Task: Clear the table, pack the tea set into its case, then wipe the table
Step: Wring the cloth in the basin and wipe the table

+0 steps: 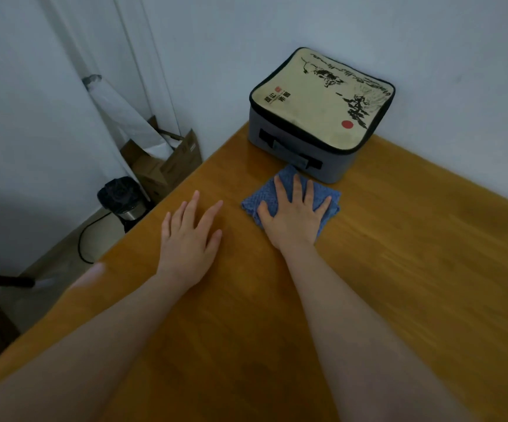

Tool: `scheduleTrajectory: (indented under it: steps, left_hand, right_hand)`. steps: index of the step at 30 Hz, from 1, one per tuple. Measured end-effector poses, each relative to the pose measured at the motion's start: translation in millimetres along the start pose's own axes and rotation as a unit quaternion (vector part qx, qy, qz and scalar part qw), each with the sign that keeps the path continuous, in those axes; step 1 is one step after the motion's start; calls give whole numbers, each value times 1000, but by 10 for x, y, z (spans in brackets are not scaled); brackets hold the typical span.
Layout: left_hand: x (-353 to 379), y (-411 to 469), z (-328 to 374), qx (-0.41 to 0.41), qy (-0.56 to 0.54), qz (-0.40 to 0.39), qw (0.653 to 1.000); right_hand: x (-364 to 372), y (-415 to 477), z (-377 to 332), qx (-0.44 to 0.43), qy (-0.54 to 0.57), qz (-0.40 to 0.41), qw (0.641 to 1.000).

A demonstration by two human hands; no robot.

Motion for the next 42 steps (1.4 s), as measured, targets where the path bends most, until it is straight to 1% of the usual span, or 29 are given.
scheduleTrajectory:
  steps: [4, 9, 14, 18, 22, 27, 31, 35, 39, 42]
  left_hand:
    - [-36, 7, 97, 8, 0, 10, 1000]
    - [-34, -80, 106, 2, 7, -2, 1000]
    - [-44, -274, 48, 24, 33, -5, 999]
    - [-81, -547, -116, 23, 24, 1, 999]
    - [-143, -779, -286, 2, 2, 11, 1000]
    - [-141, -1031, -449, 13, 33, -5, 999]
    - [-209, -1283, -539, 15, 20, 3, 1000]
    - [-249, -1628, -672, 18, 18, -9, 1000]
    - [-337, -1900, -844, -7, 6, -12, 1000]
    - [-419, -2071, -938, -15, 4, -9, 1000]
  right_hand:
    - [-40, -73, 144, -15, 4, 4, 1000]
    - [-88, -287, 518, 12, 2, 0, 1000]
    - [-73, -419, 479, 18, -5, -3, 1000]
    - [-21, -731, 308, 4, -7, -7, 1000]
    - [28, -1105, 64, -7, -7, -3, 1000]
    - [106, -1544, -235, -19, -12, -13, 1000]
    - [157, -1888, -480, -23, -9, -18, 1000]
    - [227, -2318, -781, -46, -9, -10, 999]
    - [307, -2709, -1039, -69, -12, -17, 997]
    - [346, -3018, -1268, -90, 11, -1, 996]
Point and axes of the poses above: each hand's wrist, its own y-axis towards the middle knuckle, its own x-axis out of the palm, z = x × y, the point moved 5 cm from there along y, towards the middle knuckle, and after that the axes turned 8 degrees about -x, right-handed, at the moved point
